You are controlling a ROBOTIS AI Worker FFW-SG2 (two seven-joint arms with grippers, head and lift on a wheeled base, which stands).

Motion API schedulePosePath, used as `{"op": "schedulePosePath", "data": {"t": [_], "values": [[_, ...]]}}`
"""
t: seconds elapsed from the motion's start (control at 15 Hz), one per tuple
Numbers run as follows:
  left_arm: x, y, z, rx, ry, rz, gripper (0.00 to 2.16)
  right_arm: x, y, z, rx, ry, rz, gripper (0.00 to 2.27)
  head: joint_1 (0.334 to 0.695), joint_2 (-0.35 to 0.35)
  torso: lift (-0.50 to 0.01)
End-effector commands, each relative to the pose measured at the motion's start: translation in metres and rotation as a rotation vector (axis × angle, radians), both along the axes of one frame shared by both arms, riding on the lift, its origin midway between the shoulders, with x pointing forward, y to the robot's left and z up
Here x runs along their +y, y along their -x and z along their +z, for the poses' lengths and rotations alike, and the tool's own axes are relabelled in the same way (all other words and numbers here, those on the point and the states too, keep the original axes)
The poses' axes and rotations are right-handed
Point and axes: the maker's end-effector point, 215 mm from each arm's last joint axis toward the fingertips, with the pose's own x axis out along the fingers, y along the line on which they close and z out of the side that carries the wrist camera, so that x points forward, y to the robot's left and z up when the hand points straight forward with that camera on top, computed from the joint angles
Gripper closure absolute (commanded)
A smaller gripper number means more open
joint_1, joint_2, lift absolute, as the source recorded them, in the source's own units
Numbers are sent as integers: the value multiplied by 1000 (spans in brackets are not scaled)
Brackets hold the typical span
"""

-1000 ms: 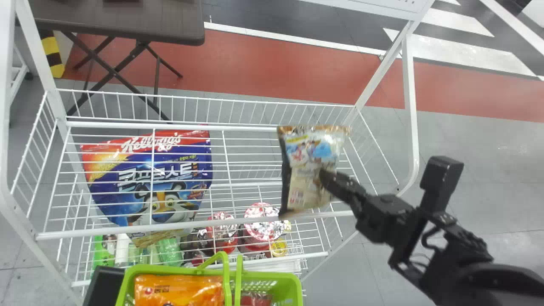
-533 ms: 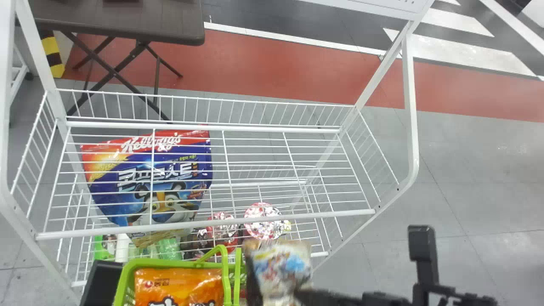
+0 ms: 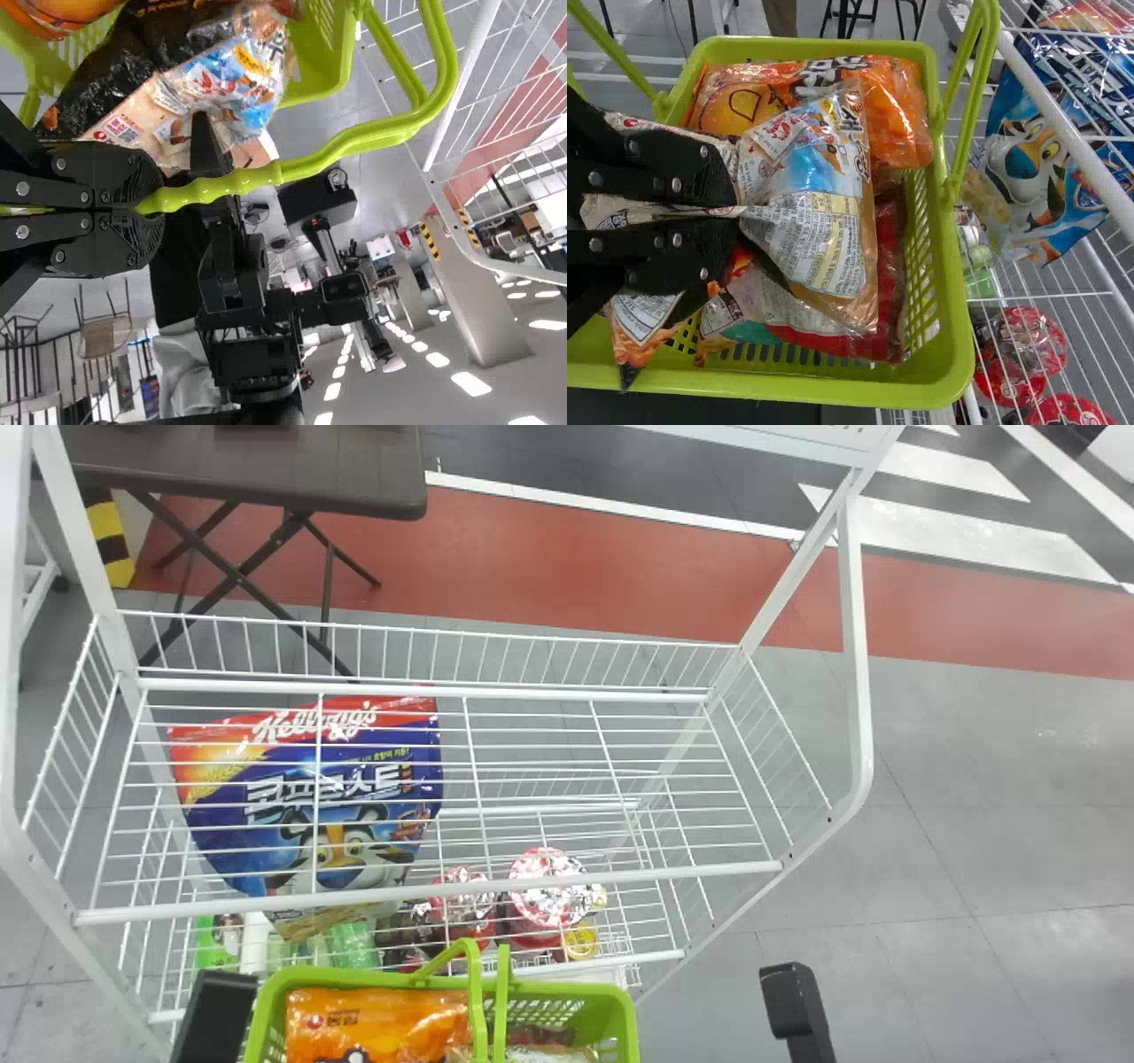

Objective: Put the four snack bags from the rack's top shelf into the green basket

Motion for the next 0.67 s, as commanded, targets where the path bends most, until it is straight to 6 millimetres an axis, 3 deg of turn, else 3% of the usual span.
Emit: {"op": "schedulePosePath", "data": {"t": [0.0,0.13,0.2,0.27,0.4,0.53,0.6], "values": [[-1,3,0,3,3,-1,2145,-4,-6,11,-35,22,-4,-1,695,-350,0],[-1,5,0,3,3,2,2145,-12,-18,12,-97,91,-2,49,695,-350,0],[-1,6,0,5,6,2,2145,-16,-53,21,-267,132,-16,53,695,-350,0],[-1,6,0,0,5,4,2145,-19,-94,41,-481,171,-28,63,695,-350,0],[-3,7,0,2,8,0,2145,-19,-151,99,-852,230,-74,63,695,-350,0],[-5,10,0,5,11,-3,2145,-13,-174,161,-1153,268,-129,63,695,-350,0],[-5,11,0,6,13,-3,2145,-11,-176,178,-1229,286,-156,60,695,-350,0]]}}
